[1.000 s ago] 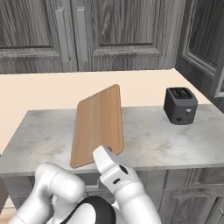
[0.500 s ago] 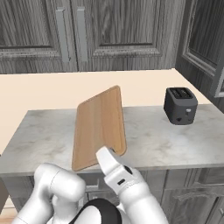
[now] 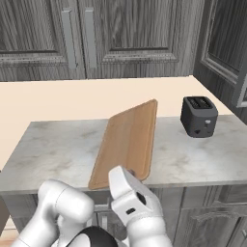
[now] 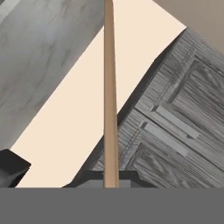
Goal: Move the cutting board and knife to the sink. Then move spray from the cabinet to the counter.
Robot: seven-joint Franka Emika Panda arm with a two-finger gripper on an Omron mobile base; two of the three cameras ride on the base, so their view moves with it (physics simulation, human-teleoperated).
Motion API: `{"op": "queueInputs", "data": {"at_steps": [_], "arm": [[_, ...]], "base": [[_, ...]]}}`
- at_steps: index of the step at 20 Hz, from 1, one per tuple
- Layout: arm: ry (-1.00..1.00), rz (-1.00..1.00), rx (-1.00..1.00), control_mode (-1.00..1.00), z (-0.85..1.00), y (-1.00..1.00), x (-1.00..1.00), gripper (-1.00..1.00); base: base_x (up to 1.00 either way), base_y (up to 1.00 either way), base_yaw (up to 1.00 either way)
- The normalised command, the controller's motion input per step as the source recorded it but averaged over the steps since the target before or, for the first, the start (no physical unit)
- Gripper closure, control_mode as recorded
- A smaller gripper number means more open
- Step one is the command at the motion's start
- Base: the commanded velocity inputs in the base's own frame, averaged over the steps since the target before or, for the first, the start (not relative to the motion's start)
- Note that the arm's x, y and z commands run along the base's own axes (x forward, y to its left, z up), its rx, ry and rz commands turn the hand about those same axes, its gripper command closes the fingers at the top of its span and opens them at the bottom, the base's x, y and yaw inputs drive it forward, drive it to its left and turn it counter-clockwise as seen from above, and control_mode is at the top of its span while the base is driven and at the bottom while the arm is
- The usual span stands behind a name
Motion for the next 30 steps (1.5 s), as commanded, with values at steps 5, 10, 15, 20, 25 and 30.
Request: {"op": "queueInputs", "data": {"at_steps": [5, 10, 15, 20, 25, 30], "arm": [[-0.02, -0.26, 0.01, -1.00, 0.00, -0.03, -0.09, 1.00], [-0.01, -0.01, 0.00, -1.00, 0.00, 0.00, 0.00, 1.00], [0.00, 0.03, 0.00, -1.00, 0.13, 0.06, 0.00, 1.00], [0.00, 0.10, 0.02, -1.00, 0.20, 0.16, 0.00, 1.00], [-0.01, 0.03, 0.01, -1.00, 0.06, 0.05, 0.00, 1.00], [0.00, 0.00, 0.00, -1.00, 0.00, 0.00, 0.00, 1.00]], "base": [[0.00, 0.00, 0.00], [0.00, 0.00, 0.00], [0.00, 0.00, 0.00], [0.00, 0.00, 0.00], [0.00, 0.00, 0.00], [0.00, 0.00, 0.00]]}}
